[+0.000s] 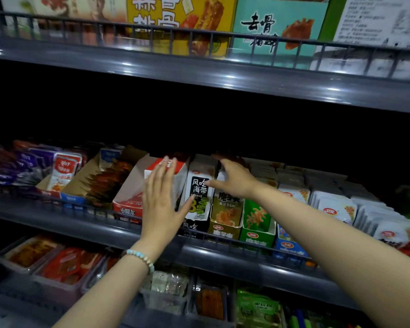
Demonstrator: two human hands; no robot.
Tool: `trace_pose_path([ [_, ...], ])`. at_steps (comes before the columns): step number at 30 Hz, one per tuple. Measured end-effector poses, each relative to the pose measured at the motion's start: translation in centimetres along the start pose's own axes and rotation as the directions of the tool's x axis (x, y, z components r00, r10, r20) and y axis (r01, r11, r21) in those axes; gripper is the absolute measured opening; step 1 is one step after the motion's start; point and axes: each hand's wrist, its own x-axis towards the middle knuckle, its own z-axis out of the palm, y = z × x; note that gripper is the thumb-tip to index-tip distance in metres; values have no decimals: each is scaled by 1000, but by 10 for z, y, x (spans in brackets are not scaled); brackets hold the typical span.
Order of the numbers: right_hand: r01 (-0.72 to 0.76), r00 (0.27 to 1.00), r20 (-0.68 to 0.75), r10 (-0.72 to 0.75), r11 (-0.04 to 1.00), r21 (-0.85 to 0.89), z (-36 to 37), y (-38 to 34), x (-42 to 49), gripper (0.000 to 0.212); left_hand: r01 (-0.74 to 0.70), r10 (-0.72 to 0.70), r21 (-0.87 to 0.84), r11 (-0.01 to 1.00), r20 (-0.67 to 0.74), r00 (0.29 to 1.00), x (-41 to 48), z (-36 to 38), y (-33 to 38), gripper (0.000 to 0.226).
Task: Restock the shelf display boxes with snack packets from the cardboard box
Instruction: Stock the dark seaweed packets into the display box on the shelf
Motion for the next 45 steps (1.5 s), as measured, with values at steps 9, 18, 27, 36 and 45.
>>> trace_pose_path([
  [9, -80, 993, 88, 84, 996, -42, 7, 0, 40, 85, 106, -134, 227, 968, 113, 984, 3, 7, -16, 126],
  [18, 30, 992, 124, 4, 961, -277, 18, -17, 51, 101, 95, -134, 287, 953, 119, 984, 3, 14, -20, 134],
  [27, 23, 990, 143, 18, 959, -284, 21, -18, 48, 92, 90, -124, 261, 961, 115, 986, 1, 14, -19, 133],
  [36, 29, 985, 172, 15, 967, -253, 23, -11, 52, 99, 85, -114, 252, 964, 103, 988, 1, 15, -18, 134],
  [45, 40, 994, 96, -46, 997, 61, -4, -1, 38, 78, 50, -64, 208, 977, 60, 996, -1, 12, -6, 108],
])
